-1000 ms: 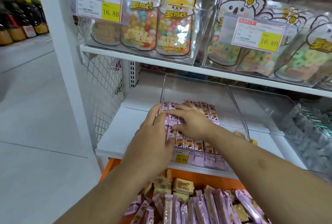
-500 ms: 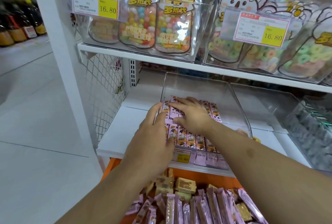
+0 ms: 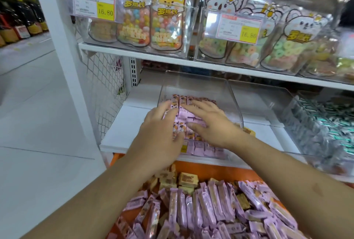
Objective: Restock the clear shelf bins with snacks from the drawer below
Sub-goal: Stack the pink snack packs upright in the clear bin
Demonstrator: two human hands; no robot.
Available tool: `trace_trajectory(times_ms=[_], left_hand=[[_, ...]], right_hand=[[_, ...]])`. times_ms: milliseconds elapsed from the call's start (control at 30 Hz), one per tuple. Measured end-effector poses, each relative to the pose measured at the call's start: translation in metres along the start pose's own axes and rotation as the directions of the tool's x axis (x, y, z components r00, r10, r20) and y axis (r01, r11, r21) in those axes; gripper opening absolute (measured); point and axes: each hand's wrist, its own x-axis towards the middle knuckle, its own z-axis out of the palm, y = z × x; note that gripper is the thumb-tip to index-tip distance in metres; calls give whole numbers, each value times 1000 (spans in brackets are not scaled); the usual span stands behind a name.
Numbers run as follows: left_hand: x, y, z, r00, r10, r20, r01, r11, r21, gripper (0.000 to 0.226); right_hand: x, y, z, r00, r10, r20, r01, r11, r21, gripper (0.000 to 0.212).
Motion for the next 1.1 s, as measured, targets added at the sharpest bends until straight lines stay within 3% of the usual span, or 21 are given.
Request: trace_trajectory(times_ms=[133,233,300,433,533,633,733,900,1100], left_hand=[[-24,23,3,995,100,2,-100,994,38,58],[-48,35,17,980,106,166,-89,990,-108,47],[-63,35,39,956,120,266,-98,991,-93,35],[-89,9,99,919,29,394,-54,997,54,44],[-103,-18,138,839,-69,540,-11,990,144,58],[-104,-51,177,783,-192,592,61,970,235,81],[-100,-76,208,764,-268,587,127,954,270,89],[-88,-102,240,738,-296,606,172,951,255,83],[-85,-103,254,764,-326,557,225,944,243,67]], right_hand=[[-72,-10,-5,998,-64,10,64,997,36,54],[-122,-8,9,986,-162,-34,165,977,133,48],[-148,2,33,983,-180,-27,182,972,146,42],[-180,52,97,990,43,133,-59,992,113,42],[-192,96,135,935,245,254,-270,960,68,59],[-193,125,158,882,375,284,-424,895,136,70],[-184,145,178,872,424,245,-467,870,157,74],[-163,162,208,856,479,193,-509,845,162,72],[-168,161,224,853,499,155,-516,850,103,74]])
